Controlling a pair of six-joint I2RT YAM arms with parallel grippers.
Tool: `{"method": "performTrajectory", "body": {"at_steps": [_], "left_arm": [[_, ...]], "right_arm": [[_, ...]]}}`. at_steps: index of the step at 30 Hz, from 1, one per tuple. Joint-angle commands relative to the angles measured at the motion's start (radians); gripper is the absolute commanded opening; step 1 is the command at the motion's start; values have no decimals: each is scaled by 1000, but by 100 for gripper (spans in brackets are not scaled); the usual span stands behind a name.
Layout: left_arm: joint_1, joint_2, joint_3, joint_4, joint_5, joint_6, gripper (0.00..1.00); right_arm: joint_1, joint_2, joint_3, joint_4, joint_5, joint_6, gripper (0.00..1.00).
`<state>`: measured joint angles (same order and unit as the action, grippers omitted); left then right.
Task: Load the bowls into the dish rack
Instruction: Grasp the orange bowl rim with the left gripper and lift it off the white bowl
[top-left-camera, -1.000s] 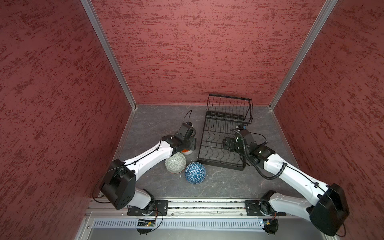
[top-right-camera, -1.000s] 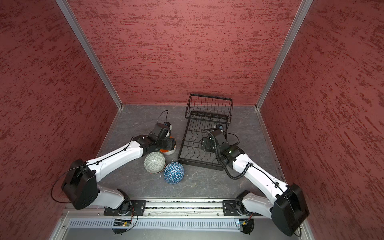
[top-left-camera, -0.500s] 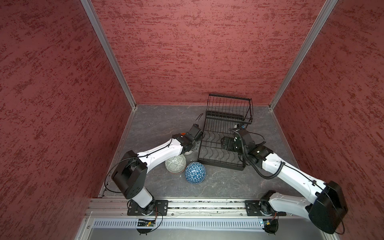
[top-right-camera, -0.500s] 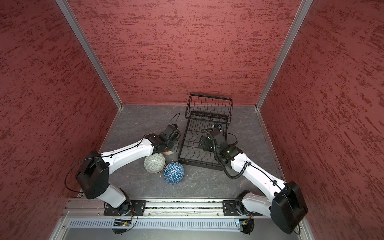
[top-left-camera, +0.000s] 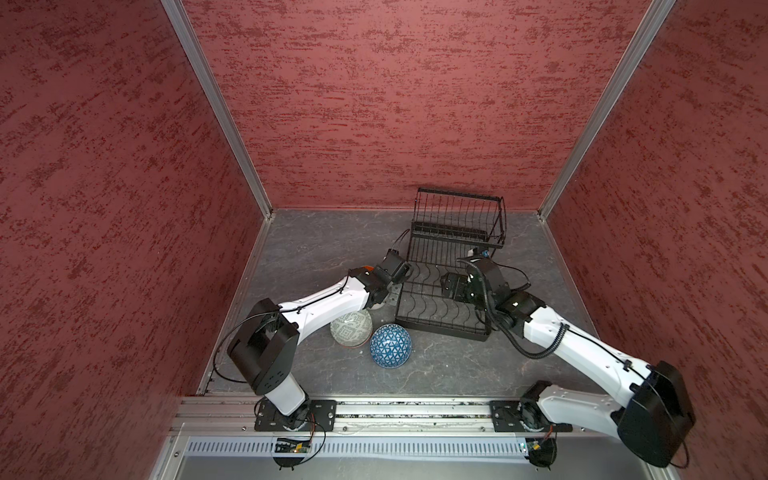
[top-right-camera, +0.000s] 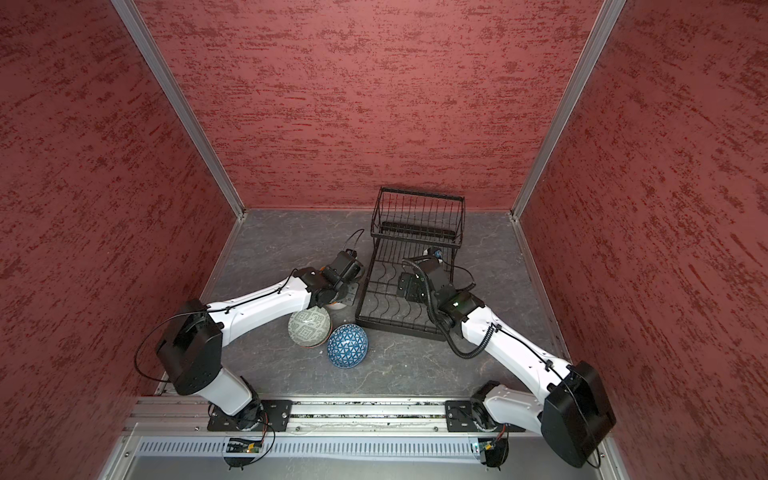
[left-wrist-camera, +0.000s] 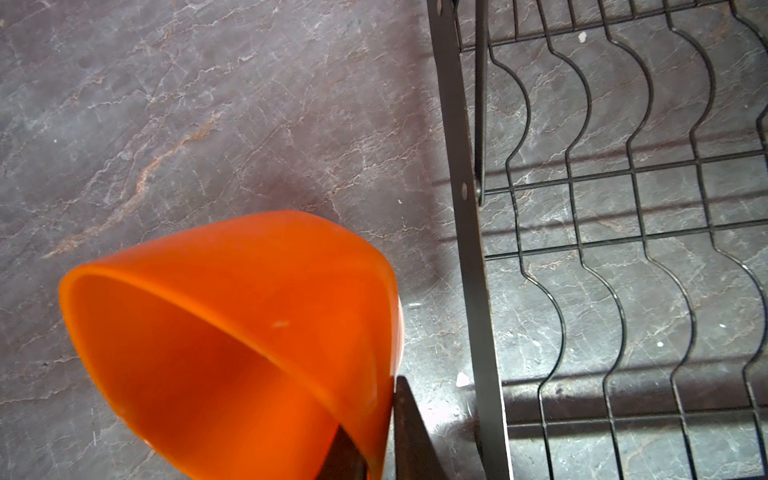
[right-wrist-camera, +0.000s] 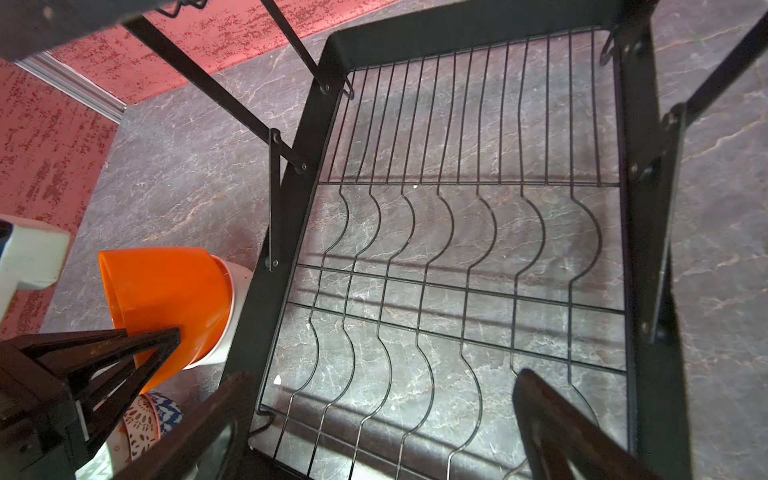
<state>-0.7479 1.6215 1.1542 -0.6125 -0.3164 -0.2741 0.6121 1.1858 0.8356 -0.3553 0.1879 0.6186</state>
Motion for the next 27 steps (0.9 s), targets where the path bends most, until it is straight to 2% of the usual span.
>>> {"method": "performTrajectory", "body": {"at_steps": [1, 10, 16, 22, 27], "left_arm": [[-5, -21, 12, 2, -21, 6, 11], [0, -62, -5, 22, -23, 13, 4], [15, -121, -2, 36, 18, 18, 0], [59, -220, -21, 84, 155, -8, 0], [118, -298, -42, 148, 329, -52, 0]], "right_arm": [[6, -9, -15, 25, 14, 21, 99], [7, -8, -22, 36, 12, 23, 99], [7, -13, -26, 67, -8, -13, 99], [7, -64, -75, 160, -40, -84, 99], [6, -209, -194, 344, -110, -143, 99]]}}
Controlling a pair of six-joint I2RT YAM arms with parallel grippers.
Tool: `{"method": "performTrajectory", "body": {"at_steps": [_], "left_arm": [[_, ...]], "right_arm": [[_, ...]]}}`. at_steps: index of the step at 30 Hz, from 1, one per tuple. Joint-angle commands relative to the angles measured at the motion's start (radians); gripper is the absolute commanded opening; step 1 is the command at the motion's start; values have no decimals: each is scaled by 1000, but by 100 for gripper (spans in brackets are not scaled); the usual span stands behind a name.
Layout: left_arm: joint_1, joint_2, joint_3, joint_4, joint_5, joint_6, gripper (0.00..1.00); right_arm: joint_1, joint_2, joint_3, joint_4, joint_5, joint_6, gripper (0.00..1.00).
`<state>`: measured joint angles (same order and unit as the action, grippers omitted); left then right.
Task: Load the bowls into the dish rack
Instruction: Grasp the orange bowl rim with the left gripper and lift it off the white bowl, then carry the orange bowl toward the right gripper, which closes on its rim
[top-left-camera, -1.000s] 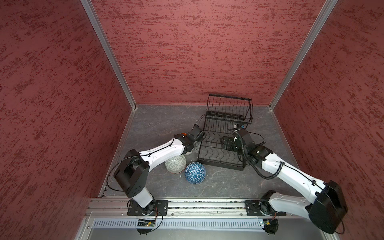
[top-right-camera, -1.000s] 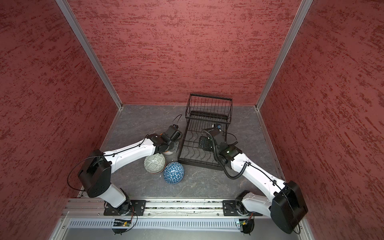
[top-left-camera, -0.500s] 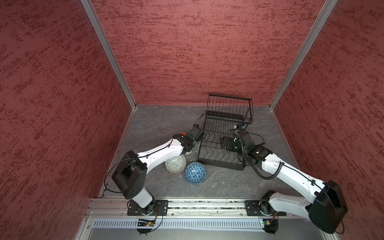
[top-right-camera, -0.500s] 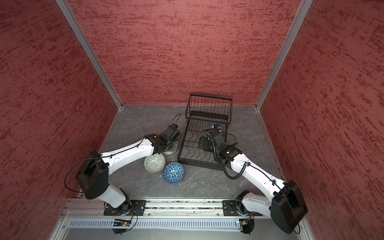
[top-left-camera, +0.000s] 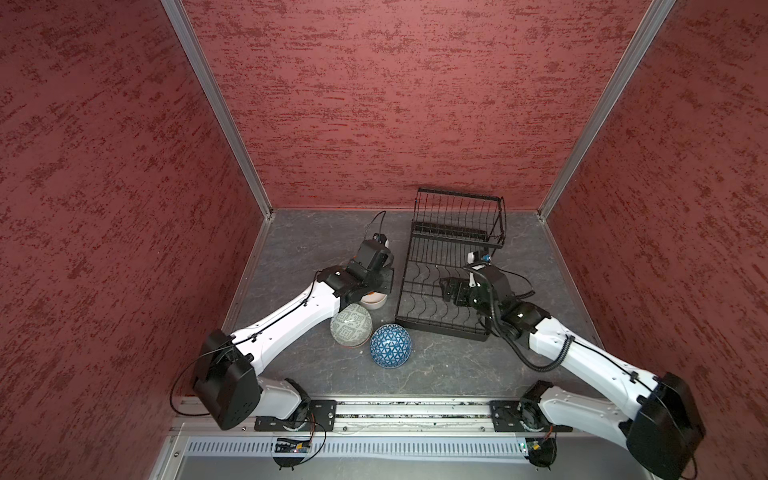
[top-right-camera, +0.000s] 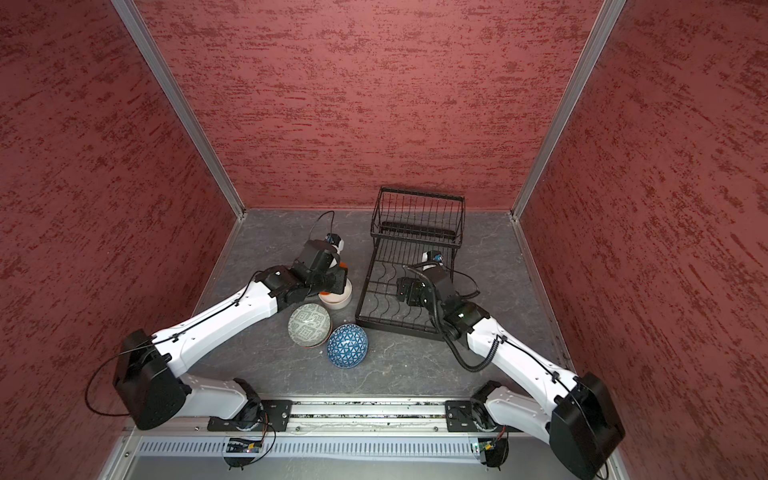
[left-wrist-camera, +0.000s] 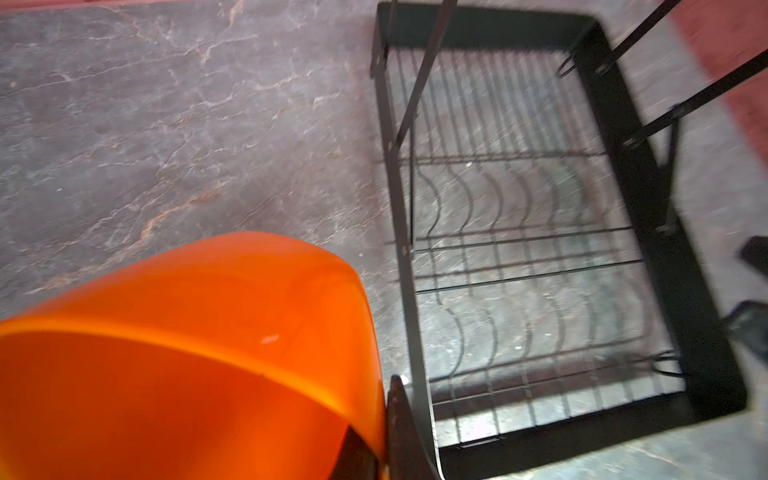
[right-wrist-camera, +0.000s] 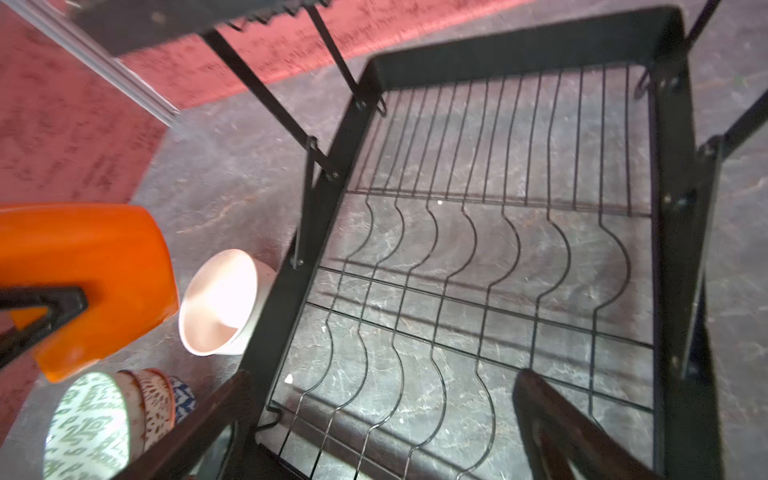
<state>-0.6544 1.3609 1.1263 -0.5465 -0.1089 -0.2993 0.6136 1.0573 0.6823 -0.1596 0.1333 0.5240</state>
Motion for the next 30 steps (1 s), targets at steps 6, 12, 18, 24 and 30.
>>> {"method": "performTrajectory", "body": {"at_steps": [6, 12, 18, 24, 30], "left_arm": [[48, -45, 24, 110, 286, -69, 0], [65, -17, 43, 193, 432, -146, 0], [69, 42, 71, 292, 550, -216, 0], [48, 90, 91, 344, 590, -248, 0], [30, 118, 106, 357, 607, -265, 0]], "right_arm": [[4, -139, -8, 102, -200, -93, 99], [4, -121, 25, 97, -383, -105, 99], [3, -120, 24, 80, -424, -96, 99], [4, -109, 4, 129, -453, -76, 99], [4, -61, 13, 157, -461, -76, 99]]}}
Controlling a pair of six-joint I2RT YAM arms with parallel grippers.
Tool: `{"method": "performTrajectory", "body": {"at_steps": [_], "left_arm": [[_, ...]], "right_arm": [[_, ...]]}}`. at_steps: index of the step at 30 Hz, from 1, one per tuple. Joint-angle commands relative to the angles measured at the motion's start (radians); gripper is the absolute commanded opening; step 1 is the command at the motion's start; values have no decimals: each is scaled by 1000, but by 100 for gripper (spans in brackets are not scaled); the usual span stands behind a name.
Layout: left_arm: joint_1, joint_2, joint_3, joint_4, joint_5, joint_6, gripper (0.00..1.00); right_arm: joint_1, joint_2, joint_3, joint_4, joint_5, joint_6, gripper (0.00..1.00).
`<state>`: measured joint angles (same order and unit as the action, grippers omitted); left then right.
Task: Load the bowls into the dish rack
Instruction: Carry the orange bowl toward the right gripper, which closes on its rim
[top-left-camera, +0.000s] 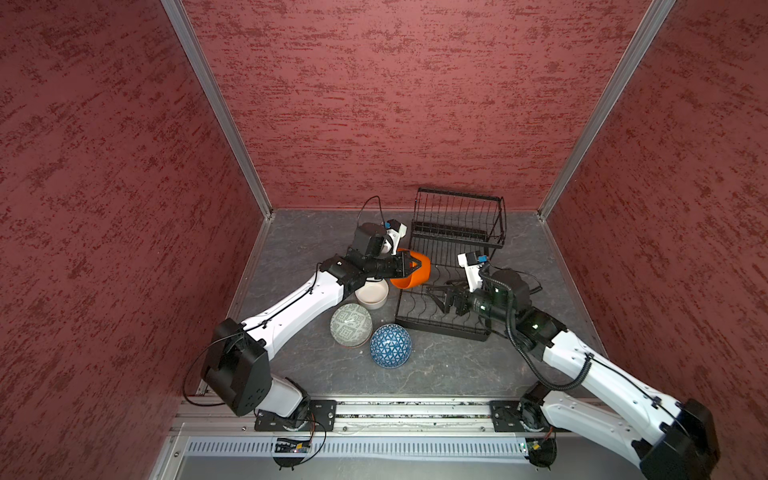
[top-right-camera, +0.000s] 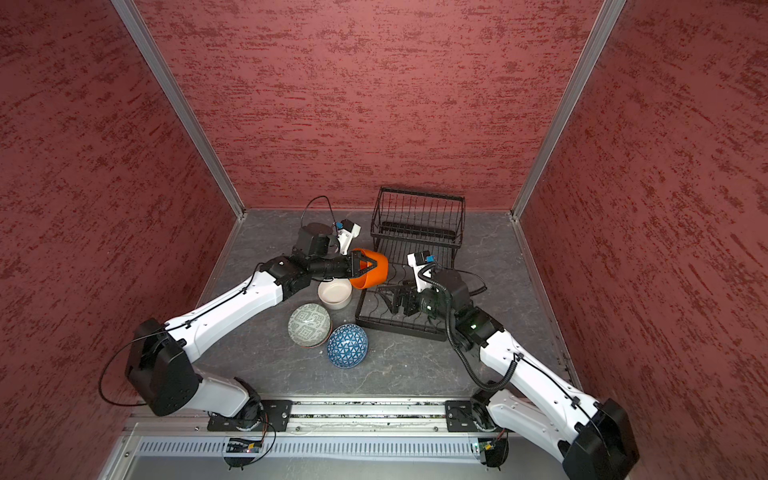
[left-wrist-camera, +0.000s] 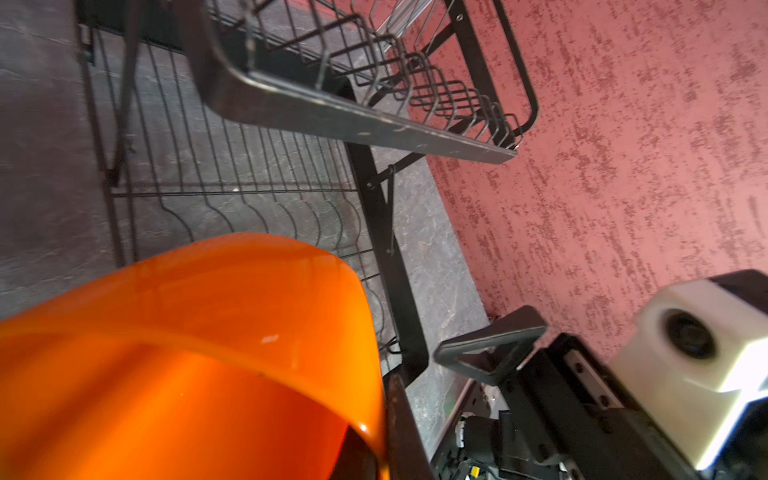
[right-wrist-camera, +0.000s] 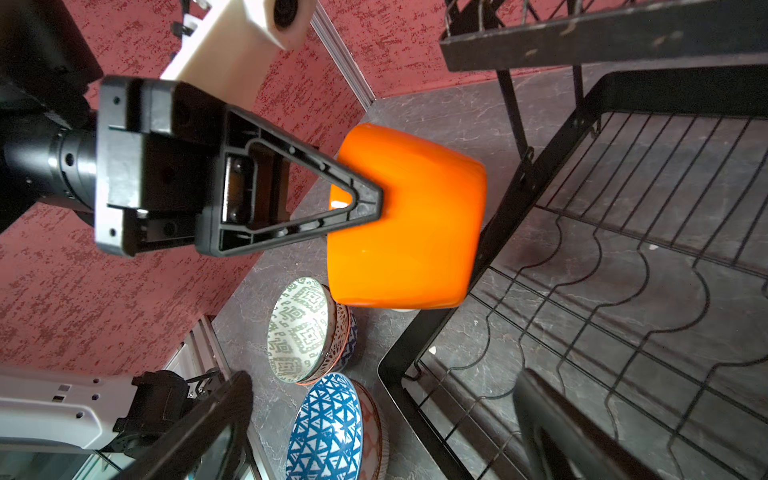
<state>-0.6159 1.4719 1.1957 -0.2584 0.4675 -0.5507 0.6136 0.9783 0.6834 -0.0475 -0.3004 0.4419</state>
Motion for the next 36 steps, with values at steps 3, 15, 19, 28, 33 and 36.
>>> {"method": "performTrajectory", "body": {"at_steps": [3, 15, 19, 28, 33, 36], "left_arm": [[-16, 13, 41, 69, 34, -15, 0], [-38, 51, 64, 68, 46, -20, 0], [-46, 60, 72, 68, 45, -19, 0], [-60, 80, 88, 60, 41, -15, 0], [-66, 93, 94, 57, 36, -13, 0], [-69, 100, 100, 56, 38, -11, 0]], "right_arm": [[3, 31, 11, 55, -1, 11, 99], [4, 90, 51, 69, 8, 11, 99], [4, 104, 56, 69, 41, 18, 99], [4, 128, 54, 96, 66, 41, 97], [4, 140, 58, 102, 76, 46, 94], [3, 147, 62, 106, 76, 44, 93]]}}
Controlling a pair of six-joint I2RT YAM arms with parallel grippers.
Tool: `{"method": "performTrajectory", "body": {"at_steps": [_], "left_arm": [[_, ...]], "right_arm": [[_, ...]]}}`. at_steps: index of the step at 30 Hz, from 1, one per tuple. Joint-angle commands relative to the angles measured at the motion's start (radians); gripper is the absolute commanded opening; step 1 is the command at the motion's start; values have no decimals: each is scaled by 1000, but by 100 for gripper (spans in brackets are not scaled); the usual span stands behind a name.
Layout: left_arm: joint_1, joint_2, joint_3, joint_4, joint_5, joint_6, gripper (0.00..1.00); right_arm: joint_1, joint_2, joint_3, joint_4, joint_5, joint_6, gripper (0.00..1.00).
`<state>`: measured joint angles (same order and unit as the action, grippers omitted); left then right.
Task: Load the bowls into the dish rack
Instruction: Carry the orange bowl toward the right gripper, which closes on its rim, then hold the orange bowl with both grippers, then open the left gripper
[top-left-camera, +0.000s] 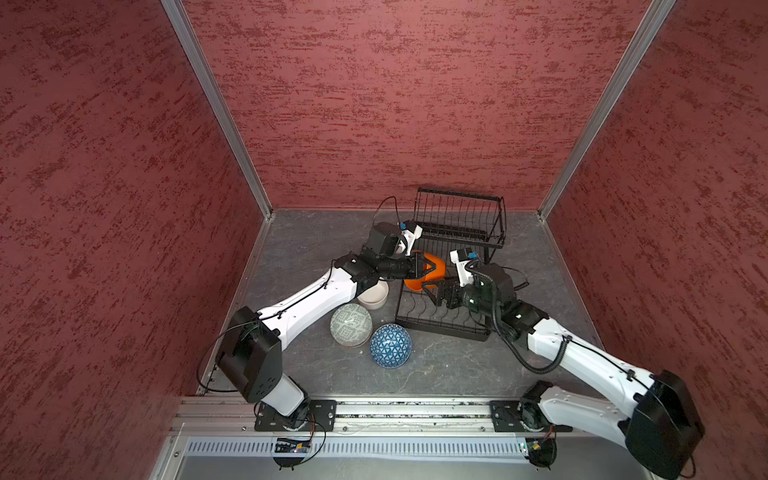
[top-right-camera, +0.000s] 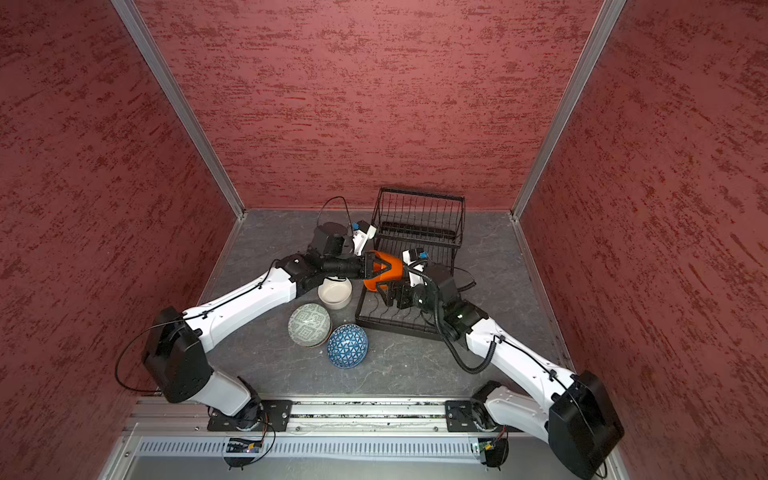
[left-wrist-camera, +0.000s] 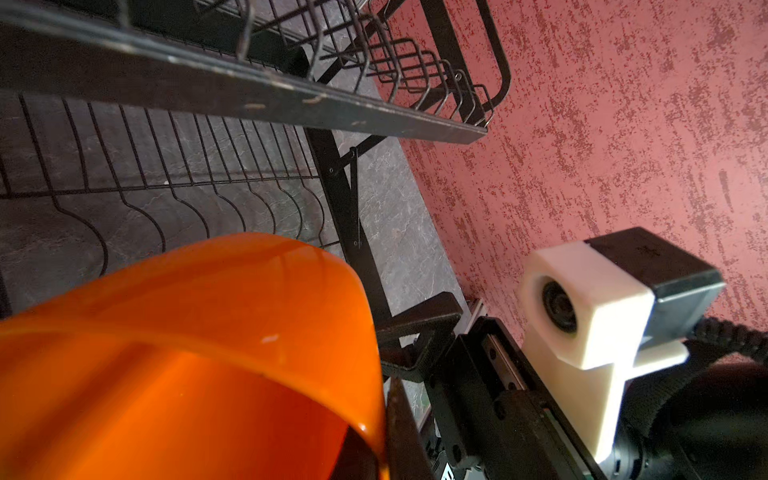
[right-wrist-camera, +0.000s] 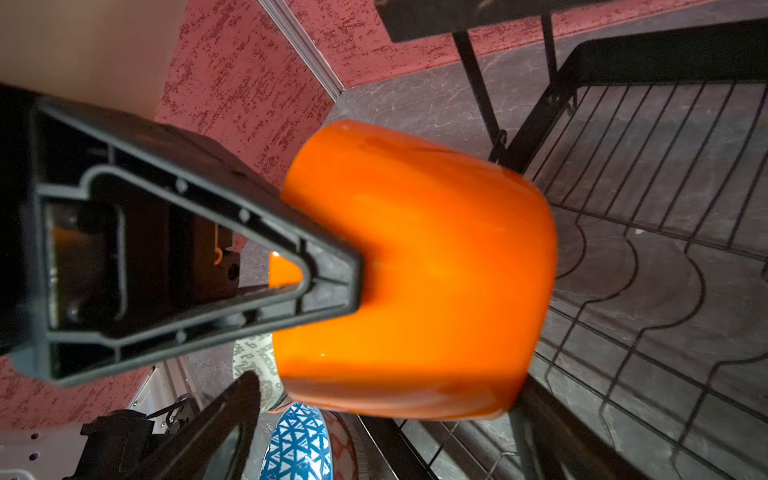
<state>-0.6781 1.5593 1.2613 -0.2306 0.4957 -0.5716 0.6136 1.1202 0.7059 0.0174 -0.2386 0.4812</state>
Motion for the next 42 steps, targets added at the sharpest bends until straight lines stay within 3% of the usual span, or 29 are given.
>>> {"method": "performTrajectory", "body": {"at_steps": [1, 23, 34, 42], "left_arm": [[-7, 16, 35, 27, 10, 9, 0], [-15, 42, 46, 44, 32, 4, 0], [-21, 38, 44, 47, 33, 2, 0], [-21, 41, 44, 50, 36, 4, 0]], "right_arm": [[4, 9, 42, 41, 15, 5, 92], [5, 44, 46, 76, 18, 8, 88], [5, 50, 47, 87, 52, 10, 94], [3, 50, 43, 103, 44, 7, 87]]}}
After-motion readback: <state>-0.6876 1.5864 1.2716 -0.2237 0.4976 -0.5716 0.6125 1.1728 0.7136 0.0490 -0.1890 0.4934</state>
